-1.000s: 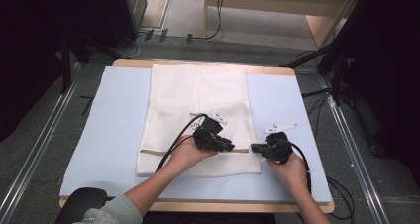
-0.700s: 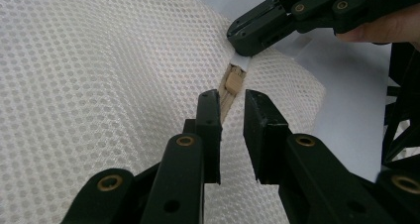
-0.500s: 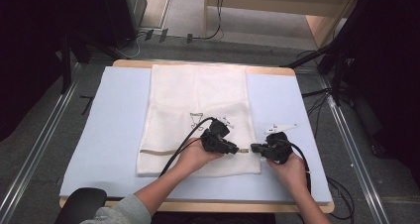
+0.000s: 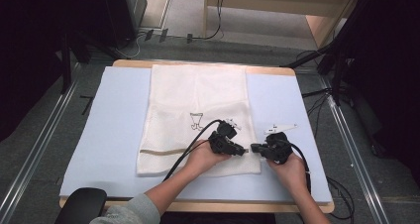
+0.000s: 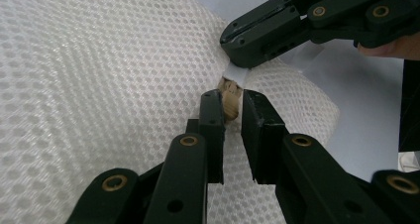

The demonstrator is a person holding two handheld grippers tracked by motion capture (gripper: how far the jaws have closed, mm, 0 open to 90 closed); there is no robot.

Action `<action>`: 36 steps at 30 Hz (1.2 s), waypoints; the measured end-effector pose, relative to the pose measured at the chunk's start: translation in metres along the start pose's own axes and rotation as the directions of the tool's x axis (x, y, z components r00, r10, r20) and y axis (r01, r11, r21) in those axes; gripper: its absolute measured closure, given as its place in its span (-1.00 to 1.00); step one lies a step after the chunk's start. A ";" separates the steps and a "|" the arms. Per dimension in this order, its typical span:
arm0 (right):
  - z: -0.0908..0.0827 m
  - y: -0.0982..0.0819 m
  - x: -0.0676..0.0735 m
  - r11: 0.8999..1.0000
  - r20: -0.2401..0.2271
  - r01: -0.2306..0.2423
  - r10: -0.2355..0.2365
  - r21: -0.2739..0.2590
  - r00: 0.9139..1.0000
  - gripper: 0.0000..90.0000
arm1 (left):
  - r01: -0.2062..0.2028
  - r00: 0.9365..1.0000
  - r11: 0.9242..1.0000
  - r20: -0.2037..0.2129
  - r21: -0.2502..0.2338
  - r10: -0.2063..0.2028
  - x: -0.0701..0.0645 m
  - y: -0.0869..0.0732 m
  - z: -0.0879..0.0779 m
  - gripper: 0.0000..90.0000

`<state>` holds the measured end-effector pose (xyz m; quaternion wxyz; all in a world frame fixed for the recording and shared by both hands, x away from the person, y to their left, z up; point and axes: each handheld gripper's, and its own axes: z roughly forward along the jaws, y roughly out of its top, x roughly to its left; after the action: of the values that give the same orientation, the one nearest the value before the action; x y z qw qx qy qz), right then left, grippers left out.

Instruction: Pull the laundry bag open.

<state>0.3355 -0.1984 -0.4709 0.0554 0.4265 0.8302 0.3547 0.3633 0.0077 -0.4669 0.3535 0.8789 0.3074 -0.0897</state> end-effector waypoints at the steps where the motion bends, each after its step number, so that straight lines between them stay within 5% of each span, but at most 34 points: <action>1: 0.000 0.000 0.000 1.000 0.002 -0.003 0.003 0.002 1.000 1.00 | -0.002 1.000 1.000 -0.005 0.002 0.002 0.000 0.001 0.001 0.78; 13: 0.000 0.000 0.001 1.000 0.004 0.002 -0.002 0.004 1.000 1.00 | 0.011 1.000 1.000 -0.010 -0.003 -0.011 -0.003 0.007 0.010 0.86; 21: 0.000 -0.002 0.002 1.000 0.017 0.005 -0.005 -0.012 1.000 1.00 | 0.067 0.997 0.998 0.039 0.002 -0.067 0.003 0.007 0.009 0.97; 36: 0.001 -0.006 0.006 0.997 0.037 0.069 -0.068 -0.037 0.997 1.00 | 0.089 0.995 0.996 0.050 0.018 -0.090 0.006 0.004 0.003 0.98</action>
<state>0.3284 -0.1956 -0.4744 0.0905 0.4030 0.8363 0.3607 0.3705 0.0065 -0.4693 0.3499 0.8645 0.3366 -0.1303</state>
